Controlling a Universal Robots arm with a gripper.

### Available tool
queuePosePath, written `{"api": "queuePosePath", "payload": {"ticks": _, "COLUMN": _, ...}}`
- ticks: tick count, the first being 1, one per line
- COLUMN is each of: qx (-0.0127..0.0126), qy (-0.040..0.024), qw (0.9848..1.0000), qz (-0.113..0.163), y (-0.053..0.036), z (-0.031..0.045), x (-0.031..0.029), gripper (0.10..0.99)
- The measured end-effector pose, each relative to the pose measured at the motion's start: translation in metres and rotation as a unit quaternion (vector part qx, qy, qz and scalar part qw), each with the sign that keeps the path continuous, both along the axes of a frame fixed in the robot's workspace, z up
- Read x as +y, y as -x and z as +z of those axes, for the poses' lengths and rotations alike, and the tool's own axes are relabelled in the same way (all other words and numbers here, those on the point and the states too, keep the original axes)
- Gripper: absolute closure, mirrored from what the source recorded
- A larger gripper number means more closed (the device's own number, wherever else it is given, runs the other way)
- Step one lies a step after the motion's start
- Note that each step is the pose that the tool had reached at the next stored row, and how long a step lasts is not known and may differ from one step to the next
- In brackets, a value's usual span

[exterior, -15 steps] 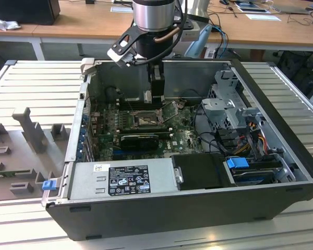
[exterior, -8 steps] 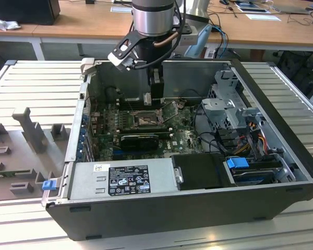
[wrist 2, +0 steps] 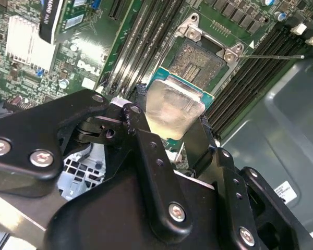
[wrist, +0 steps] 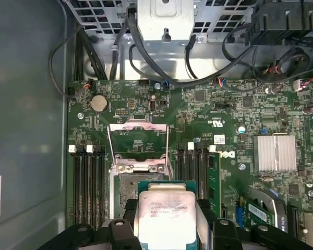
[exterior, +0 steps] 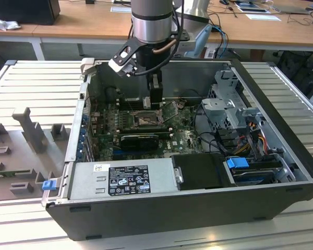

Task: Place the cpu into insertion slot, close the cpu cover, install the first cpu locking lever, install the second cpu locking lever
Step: 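Place the cpu into insertion slot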

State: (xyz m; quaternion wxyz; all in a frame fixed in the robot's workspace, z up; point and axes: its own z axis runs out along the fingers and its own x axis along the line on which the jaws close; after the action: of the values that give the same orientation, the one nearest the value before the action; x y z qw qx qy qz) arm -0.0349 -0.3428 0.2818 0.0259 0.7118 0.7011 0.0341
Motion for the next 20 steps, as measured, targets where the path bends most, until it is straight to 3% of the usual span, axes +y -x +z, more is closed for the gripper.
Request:
{"api": "queuePosePath", "payload": {"ticks": 9, "qx": 0.0, "qy": 0.0001, "qw": 1.0, "qz": 0.002, "y": 0.0005, "z": -0.0252, "x": 0.0033, "gripper": 0.557}}
{"api": "queuePosePath", "payload": {"ticks": 20, "qx": 0.0, "qy": -0.0006, "qw": 1.0, "qz": 0.008, "y": 0.001, "z": -0.0352, "x": 0.0046, "gripper": 0.557}}
